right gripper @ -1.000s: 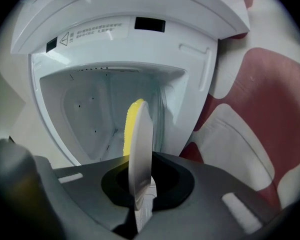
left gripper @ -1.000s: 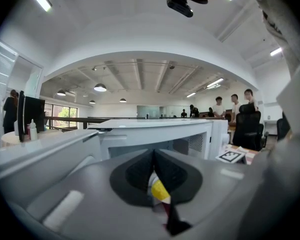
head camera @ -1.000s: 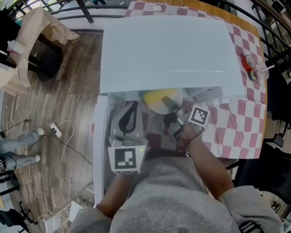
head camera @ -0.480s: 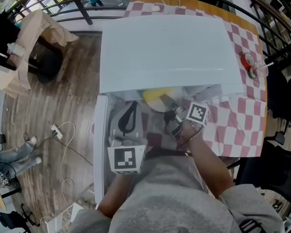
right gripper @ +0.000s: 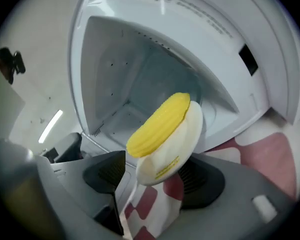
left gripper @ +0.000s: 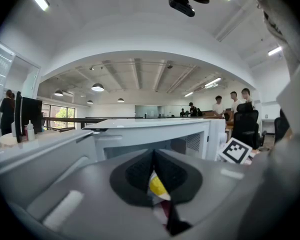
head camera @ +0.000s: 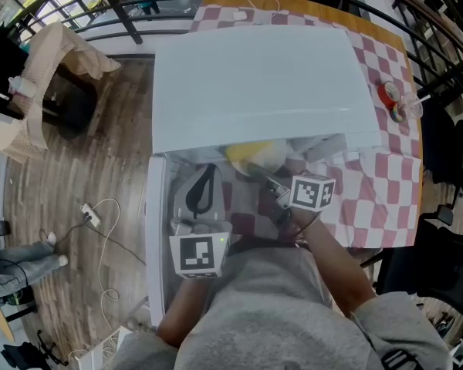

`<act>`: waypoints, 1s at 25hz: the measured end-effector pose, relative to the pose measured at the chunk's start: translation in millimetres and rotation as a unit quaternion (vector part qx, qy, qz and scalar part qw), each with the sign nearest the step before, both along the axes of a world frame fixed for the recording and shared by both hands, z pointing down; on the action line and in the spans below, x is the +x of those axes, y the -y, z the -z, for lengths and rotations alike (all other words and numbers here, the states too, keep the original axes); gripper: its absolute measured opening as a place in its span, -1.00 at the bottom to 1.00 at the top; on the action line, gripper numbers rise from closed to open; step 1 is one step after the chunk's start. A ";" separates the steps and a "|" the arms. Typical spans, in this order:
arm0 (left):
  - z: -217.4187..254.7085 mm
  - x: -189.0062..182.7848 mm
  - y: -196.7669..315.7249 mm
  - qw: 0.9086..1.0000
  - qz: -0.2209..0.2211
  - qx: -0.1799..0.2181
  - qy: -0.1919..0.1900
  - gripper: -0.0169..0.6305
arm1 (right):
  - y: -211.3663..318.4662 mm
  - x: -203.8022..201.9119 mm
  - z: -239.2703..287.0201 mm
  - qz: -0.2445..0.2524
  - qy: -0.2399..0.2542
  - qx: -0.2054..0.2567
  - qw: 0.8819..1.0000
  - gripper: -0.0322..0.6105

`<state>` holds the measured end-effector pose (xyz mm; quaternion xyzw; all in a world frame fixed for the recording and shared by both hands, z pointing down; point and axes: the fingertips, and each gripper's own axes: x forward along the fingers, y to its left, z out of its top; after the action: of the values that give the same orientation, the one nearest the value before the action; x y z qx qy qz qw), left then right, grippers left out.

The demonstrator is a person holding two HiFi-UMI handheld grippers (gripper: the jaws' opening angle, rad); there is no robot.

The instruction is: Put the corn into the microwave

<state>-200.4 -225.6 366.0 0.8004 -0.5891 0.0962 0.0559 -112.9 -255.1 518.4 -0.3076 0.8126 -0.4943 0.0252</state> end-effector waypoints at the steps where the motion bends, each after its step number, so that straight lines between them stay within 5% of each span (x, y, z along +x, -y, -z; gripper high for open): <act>1: -0.5 0.8 0.2 1.000 -0.001 0.000 0.000 -0.92 | -2.9 1.7 -1.5 0.006 -0.032 0.015 0.999 0.09; 4: -2.3 3.2 1.1 1.000 -0.006 0.002 0.003 -0.92 | -9.1 13.9 -6.3 0.011 -0.139 0.069 0.988 0.16; 8: -3.2 4.5 1.7 1.000 -0.009 0.007 0.009 -0.92 | -12.4 34.6 -2.0 -0.006 -0.259 0.161 0.952 0.21; 20: -4.8 2.8 -2.2 1.000 -0.004 -0.001 0.010 -0.92 | -7.3 28.7 0.2 -0.008 -0.389 0.263 0.883 0.37; 25: -2.5 -0.3 -2.9 1.000 -0.001 0.000 0.011 -0.92 | 4.6 21.5 -2.9 -0.013 -0.393 0.250 0.885 0.34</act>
<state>-200.7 -222.7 368.5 0.7999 -0.5888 0.1051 0.0487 -91.4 -259.7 521.3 -0.4709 0.8485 -0.1126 -0.2135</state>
